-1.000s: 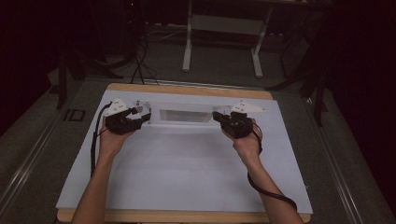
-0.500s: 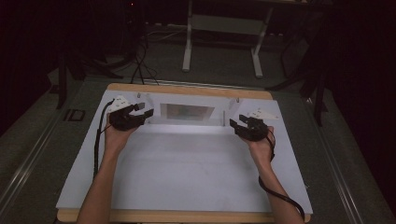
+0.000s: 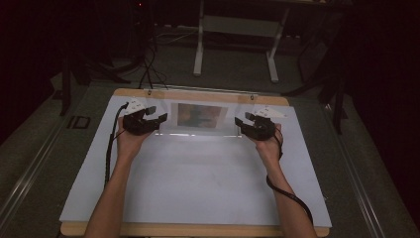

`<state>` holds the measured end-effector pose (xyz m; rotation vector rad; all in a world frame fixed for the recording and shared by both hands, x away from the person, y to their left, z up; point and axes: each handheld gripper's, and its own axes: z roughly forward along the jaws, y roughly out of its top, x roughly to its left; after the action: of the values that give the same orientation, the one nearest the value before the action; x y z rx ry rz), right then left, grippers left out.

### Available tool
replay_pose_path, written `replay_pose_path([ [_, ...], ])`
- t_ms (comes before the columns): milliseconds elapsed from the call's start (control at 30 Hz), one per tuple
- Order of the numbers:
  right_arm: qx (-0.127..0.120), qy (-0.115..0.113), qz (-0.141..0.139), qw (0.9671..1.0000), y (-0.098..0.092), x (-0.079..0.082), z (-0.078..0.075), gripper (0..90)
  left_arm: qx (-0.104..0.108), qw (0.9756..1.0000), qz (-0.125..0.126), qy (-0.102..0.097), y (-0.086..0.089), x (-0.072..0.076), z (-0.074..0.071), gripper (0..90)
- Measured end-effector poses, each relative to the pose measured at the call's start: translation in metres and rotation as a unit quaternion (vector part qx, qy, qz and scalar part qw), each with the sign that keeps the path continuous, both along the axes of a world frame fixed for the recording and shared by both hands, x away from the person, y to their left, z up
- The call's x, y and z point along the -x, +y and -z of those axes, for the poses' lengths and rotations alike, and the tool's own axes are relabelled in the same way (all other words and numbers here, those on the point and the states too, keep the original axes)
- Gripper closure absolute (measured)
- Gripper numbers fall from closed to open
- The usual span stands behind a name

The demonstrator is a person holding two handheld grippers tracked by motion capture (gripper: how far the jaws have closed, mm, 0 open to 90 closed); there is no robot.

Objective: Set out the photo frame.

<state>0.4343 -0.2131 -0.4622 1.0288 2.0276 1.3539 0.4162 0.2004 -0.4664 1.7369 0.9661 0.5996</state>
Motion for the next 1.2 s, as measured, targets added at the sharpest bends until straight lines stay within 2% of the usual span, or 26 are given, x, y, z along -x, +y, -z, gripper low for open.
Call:
replay_pose_path([
  [33, -0.002, 0.0, 0.004, 1.0, -0.001, 0.002, -0.001, 47.1, 0.003, 1.0, -0.002, 0.002, -0.001, 0.0, 0.0, 41.4],
  [67, -0.014, 0.003, 0.005, 0.9999, -0.003, 0.002, -0.002, 47.7, 0.029, 0.9995, 0.001, 0.01, -0.001, 0.0, 0.0, 41.5],
  [100, -0.037, 0.011, 0.006, 0.9992, -0.007, 0.004, -0.003, 48.0, 0.043, 0.9991, 0.004, 0.004, -0.001, 0.002, -0.001, 43.0],
  [333, -0.046, 0.015, 0.007, 0.9988, -0.023, 0.018, 0.003, 48.0, 0.028, 0.9996, 0.008, 0.006, -0.016, 0.014, 0.0, 43.3],
  [433, -0.038, 0.01, 0.006, 0.9992, -0.023, 0.024, 0.003, 47.9, 0.028, 0.9995, 0.011, -0.001, -0.015, 0.019, 0.004, 42.5],
  [667, -0.041, 0.01, 0.002, 0.9991, -0.024, 0.026, 0.004, 48.0, 0.021, 0.9998, 0.008, 0.0, -0.015, 0.019, 0.003, 42.1],
  [867, -0.041, 0.018, 0.007, 0.999, -0.021, 0.025, 0.003, 49.7, 0.034, 0.9994, 0.002, 0.005, -0.013, 0.016, 0.005, 41.3],
  [1000, -0.041, 0.017, 0.002, 0.999, -0.022, 0.027, 0.003, 50.0, 0.032, 0.9994, -0.002, 0.016, -0.013, 0.021, 0.001, 41.7],
  [1100, -0.035, 0.024, -0.001, 0.9991, -0.021, 0.029, 0.0, 50.2, 0.031, 0.9994, -0.003, 0.014, -0.011, 0.027, 0.001, 42.0],
  [1200, -0.034, 0.022, -0.002, 0.9992, -0.017, 0.035, 0.001, 50.1, 0.032, 0.9994, -0.002, 0.012, -0.008, 0.031, 0.001, 42.0],
])
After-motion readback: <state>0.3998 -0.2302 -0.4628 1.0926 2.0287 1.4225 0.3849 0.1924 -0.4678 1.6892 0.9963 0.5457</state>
